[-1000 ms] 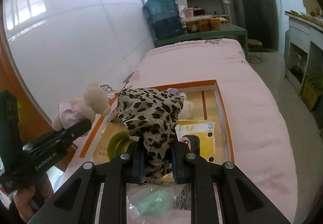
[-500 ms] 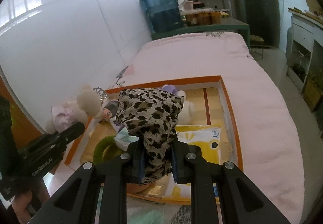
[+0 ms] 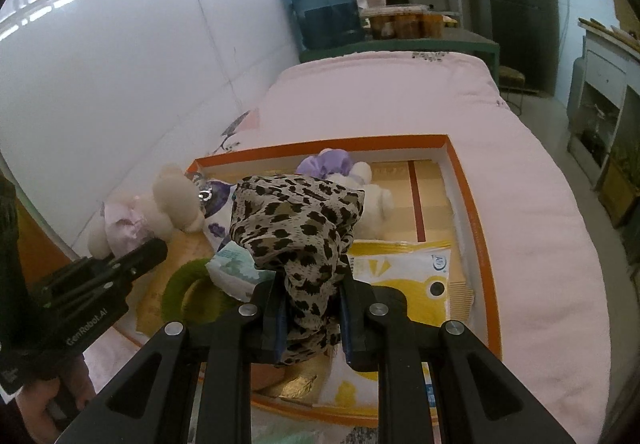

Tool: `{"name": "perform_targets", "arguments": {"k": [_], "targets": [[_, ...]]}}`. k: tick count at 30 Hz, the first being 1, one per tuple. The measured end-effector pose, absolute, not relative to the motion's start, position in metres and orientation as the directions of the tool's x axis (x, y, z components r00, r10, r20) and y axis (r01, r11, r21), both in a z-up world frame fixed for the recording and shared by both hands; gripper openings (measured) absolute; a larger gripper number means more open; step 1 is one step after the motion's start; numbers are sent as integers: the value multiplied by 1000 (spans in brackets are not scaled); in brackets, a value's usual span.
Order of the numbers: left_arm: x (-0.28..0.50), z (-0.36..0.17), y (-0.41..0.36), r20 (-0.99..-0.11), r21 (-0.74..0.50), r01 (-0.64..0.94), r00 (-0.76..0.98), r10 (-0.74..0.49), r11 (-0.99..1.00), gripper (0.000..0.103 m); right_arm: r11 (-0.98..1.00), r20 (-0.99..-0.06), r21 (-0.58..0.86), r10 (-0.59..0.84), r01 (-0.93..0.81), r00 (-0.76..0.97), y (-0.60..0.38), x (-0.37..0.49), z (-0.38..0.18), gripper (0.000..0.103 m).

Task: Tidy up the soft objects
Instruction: 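Open both grippers to drop the cloth and bear into the tray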

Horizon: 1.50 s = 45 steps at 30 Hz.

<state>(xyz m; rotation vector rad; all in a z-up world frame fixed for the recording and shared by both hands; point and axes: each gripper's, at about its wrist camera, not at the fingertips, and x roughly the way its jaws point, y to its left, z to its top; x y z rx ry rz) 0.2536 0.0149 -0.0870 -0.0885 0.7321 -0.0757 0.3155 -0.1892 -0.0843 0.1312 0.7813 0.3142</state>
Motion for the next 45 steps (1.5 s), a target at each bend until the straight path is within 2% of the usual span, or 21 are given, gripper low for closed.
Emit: {"name": "perform_targets", "arguments": {"k": [16, 19, 21, 24, 26, 29, 34, 38, 45], "targets": [[262, -100, 19, -685, -138, 47, 717, -129, 989, 27, 943, -682, 224, 332, -246, 651, -185, 321, -94, 24], [263, -102, 21, -687, -161, 59, 710, -155, 985, 27, 944, -680, 220, 329, -245, 655, -184, 322, -95, 30], [264, -103, 21, -688, -168, 58, 708, -159, 984, 28, 949, -681, 209, 315, -237, 661, -184, 322, -96, 47], [263, -103, 22, -686, -164, 48, 712, -149, 985, 34, 951, -682, 203, 307, -232, 663, -185, 322, -96, 55], [262, -102, 21, -681, -166, 47, 717, -150, 985, 42, 951, -682, 204, 308, -232, 664, -185, 321, -96, 59], [260, -100, 22, -672, -162, 45, 727, -144, 986, 52, 953, -684, 194, 303, -234, 664, -183, 321, -96, 60], [257, -97, 23, -663, -155, 39, 736, -134, 987, 53, 954, -683, 191, 297, -230, 667, -184, 318, -94, 61], [253, -92, 26, -652, -156, 29, 748, -125, 987, 53, 956, -678, 190, 291, -222, 675, -187, 315, -91, 68], [246, -85, 28, -641, -155, 23, 759, -118, 988, 53, 956, -670, 188, 291, -224, 682, -187, 307, -84, 68]]}}
